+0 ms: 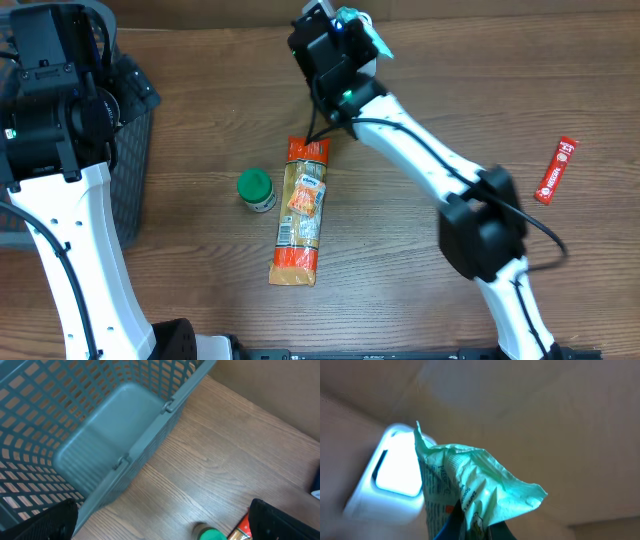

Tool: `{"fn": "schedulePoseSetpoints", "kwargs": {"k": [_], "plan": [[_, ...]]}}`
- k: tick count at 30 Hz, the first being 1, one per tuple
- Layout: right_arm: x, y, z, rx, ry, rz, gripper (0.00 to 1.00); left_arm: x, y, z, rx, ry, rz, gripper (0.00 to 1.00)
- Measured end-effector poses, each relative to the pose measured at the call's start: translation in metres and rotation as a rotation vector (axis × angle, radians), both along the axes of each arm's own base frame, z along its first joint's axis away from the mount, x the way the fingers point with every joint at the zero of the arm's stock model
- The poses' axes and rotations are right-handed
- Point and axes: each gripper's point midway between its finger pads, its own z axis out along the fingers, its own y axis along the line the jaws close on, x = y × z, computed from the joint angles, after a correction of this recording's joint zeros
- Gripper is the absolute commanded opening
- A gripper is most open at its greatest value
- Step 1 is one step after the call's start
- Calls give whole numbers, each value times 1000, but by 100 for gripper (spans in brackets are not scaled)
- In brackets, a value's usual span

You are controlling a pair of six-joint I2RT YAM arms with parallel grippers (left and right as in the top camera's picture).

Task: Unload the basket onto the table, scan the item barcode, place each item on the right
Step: 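Hold the teal wrapper's barcode in front of the white scanner, then carry the teal wrapper right and lower it beside the red bar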

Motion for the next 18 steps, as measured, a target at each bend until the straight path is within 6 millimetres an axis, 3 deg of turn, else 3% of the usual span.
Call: {"fn": "schedulePoseSetpoints", "kwargs": {"k": [3,7,12,18], "plan": [[-27,-15,14,81,120,30,3,0,0,0,0,1,0,100],[-62,-42,10,188,325,45,4,0,0,0,0,0,0,100],[-98,-102,-26,305,617,-77,4,0,0,0,-1,1,0,99],[-124,-179,-69,459,830,-299,4,0,0,0,0,0,0,100]]}}
